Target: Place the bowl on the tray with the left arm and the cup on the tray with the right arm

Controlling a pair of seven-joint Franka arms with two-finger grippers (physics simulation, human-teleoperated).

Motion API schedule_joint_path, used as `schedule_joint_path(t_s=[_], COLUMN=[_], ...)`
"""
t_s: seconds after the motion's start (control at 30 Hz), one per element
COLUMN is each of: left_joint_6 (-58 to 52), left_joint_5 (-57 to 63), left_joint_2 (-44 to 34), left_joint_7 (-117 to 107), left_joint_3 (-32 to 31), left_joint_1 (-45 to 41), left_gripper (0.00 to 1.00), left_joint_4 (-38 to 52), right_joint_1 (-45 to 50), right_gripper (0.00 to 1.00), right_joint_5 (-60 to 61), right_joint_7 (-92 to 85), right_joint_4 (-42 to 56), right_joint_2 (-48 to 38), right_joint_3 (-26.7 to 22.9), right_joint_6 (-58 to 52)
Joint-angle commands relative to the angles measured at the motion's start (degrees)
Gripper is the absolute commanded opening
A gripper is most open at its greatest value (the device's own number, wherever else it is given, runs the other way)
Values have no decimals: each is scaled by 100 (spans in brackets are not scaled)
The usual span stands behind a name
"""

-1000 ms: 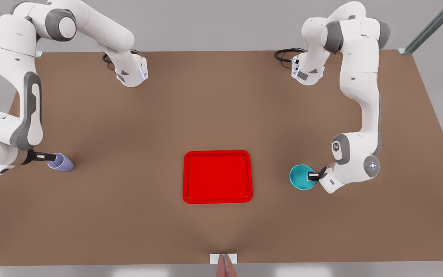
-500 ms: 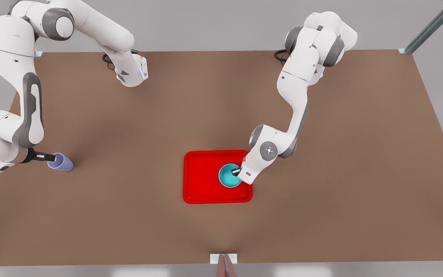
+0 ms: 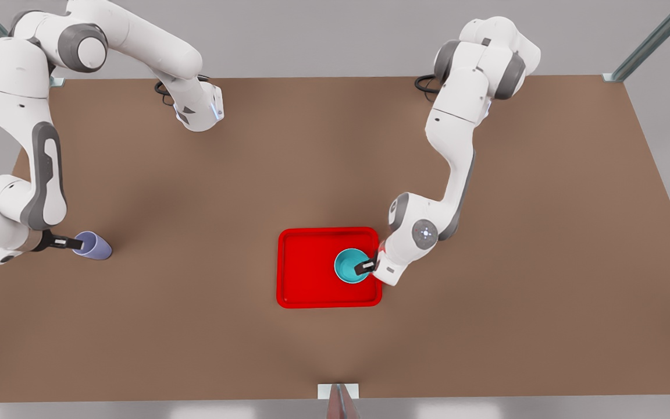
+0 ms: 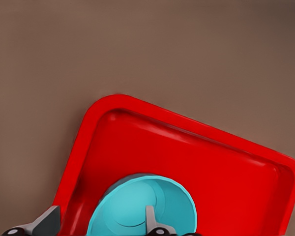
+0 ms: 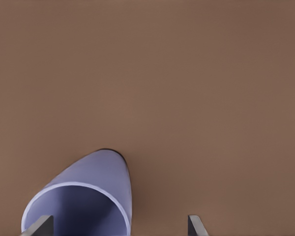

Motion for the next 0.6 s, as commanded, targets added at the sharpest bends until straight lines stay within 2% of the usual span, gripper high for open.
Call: schedule_joint_path(t_s=[0.0,0.07,0.1,0.13,0.17,0.2,0.27,0.3,0.33,0.37,0.4,0.43,0.47,0.5,0.57], left_joint_6=[-35,-1009,-2326,-3970,-4728,-4991,-5422,-5449,-5466,-5458,-5440,-5422,-5396,-5098,-4913], left_joint_5=[20,380,635,697,697,706,706,706,994,2550,2657,2736,3149,3351,3351], left_joint_2=[0,-272,-544,-545,-545,-667,-975,-1212,-1765,-2320,-2408,-2697,-3067,-3418,-3577], left_joint_7=[70,281,580,1203,2327,3322,3516,3490,3498,3454,3393,3428,3428,3428,3428], left_joint_3=[54,827,1424,2101,2813,3446,4035,4062,3554,1858,1742,1269,240,-60,-60], left_joint_1=[-8,-25,-25,-16,-16,-60,-288,-342,70,783,853,1230,2048,2251,2251], left_gripper=[100,100,100,100,100,100,100,100,100,100,100,100,100,100,100], left_joint_4=[0,8,385,1211,1652,1766,1793,1793,1784,1758,1740,1564,1266,748,448], right_joint_1=[0,-9,-9,-35,-79,-114,-167,-158,-167,-167,-176,-176,-185,-237,-237], right_gripper=[100,100,100,100,100,100,100,100,100,100,100,100,100,100,100], right_joint_5=[0,0,0,0,0,0,9,9,9,9,9,9,9,0,9], right_joint_7=[0,0,0,0,-9,-79,-97,-97,-97,-97,-97,-97,-97,-106,-114], right_joint_4=[7,-2,-10,-19,-54,-98,-291,-309,-371,-406,-406,-406,-406,-397,-397], right_joint_2=[1,10,10,10,10,1,-43,-52,-61,-52,-43,-43,-34,-34,-26], right_joint_3=[0,0,0,0,0,0,9,9,9,9,9,9,9,9,9], right_joint_6=[9,71,79,79,79,71,71,79,106,229,246,264,273,281,299])
